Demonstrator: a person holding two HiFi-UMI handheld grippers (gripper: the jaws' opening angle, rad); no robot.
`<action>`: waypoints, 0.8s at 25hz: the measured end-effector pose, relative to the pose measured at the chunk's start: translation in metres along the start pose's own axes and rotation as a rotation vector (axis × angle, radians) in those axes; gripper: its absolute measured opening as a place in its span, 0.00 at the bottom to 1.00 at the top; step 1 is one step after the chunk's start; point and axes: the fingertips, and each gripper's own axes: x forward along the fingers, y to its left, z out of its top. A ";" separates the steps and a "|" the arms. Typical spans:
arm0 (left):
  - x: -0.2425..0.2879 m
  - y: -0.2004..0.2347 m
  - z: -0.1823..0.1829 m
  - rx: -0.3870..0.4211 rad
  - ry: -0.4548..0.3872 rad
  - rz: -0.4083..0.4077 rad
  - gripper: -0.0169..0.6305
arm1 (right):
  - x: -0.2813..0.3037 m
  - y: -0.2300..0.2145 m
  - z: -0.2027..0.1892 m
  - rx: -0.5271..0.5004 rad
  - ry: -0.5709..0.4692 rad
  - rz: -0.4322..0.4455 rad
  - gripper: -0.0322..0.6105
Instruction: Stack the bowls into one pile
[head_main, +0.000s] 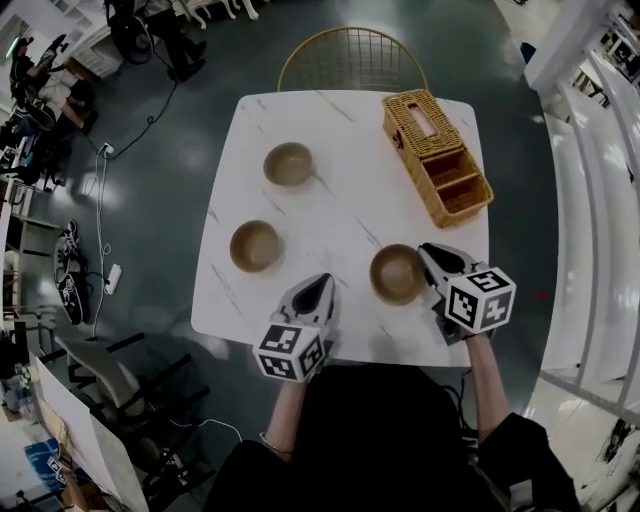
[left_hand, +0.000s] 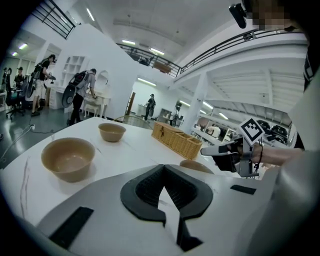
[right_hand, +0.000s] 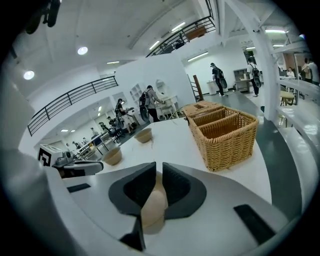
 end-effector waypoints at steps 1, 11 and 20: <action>0.001 0.001 -0.002 -0.003 0.010 -0.004 0.05 | 0.001 -0.001 -0.003 0.005 0.010 -0.008 0.07; 0.011 0.002 -0.019 -0.043 0.072 -0.067 0.05 | 0.013 -0.012 -0.032 0.106 0.085 -0.070 0.22; 0.009 0.005 -0.026 -0.056 0.086 -0.090 0.05 | 0.024 -0.015 -0.048 0.181 0.127 -0.083 0.22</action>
